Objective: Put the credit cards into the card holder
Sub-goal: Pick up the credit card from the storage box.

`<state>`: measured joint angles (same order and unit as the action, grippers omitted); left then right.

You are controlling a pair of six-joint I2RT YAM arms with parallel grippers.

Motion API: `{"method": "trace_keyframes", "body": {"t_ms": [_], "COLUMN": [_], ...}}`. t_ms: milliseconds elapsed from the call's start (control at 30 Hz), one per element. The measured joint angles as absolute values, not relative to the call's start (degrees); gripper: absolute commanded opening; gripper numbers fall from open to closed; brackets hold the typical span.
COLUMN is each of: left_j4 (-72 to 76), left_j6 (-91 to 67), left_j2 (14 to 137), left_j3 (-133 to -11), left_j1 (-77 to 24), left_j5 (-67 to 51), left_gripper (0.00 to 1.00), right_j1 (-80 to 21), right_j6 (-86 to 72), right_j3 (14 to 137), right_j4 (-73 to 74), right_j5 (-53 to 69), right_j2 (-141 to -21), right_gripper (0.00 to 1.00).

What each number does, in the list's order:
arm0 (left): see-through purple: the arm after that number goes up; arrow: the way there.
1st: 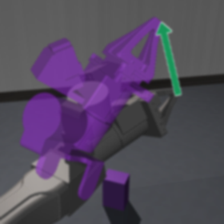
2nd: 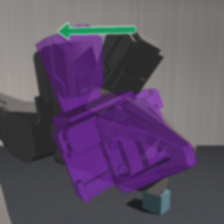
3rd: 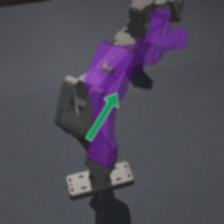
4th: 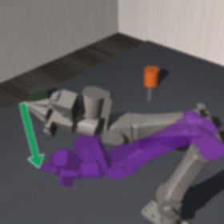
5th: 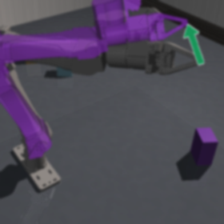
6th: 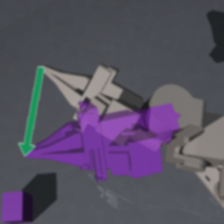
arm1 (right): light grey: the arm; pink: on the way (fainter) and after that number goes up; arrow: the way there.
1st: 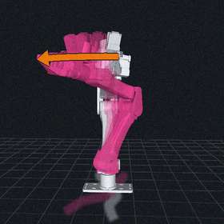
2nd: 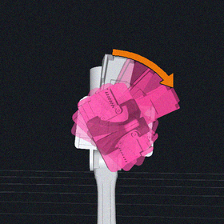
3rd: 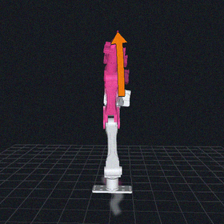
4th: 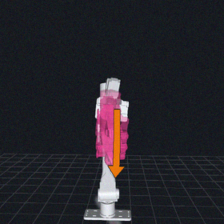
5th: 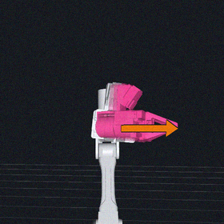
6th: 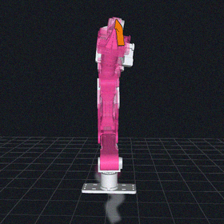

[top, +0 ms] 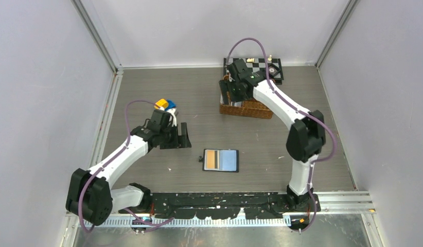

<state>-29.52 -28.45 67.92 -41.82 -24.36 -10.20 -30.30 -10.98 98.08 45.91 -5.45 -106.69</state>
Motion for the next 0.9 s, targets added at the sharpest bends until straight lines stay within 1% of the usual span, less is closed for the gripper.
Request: {"method": "trace_keyframes", "body": {"t_ms": [133,333,533,900], "left_j4": [-32.99,-36.4,-38.65,-39.29], "left_j6": [-25.87,-21.43,-18.87,-17.82], "left_j2": [67.57,67.11,66.67,65.45], "left_j3": [-46.5,-50.48,-50.54,-50.54], "left_j1": [-21.3,-17.63,-17.17,-17.17], "left_j5": [-10.92,-11.33,-10.96,-10.5], "left_gripper": [0.83,0.85,0.86,0.86], "right_j1": [-29.5,-29.06,-29.12,-30.94], "right_j6": [-15.33,-23.22,-27.35,-30.57], "right_j3": [106.67,113.84,116.16,119.61], "right_j4": [45.8,46.3,46.35,46.7], "right_j5": [-5.37,-7.44,-7.81,-7.88], "right_j2": [-115.44,-123.9,-128.14,-132.14], "right_gripper": [0.79,0.79,0.79,0.79]}}
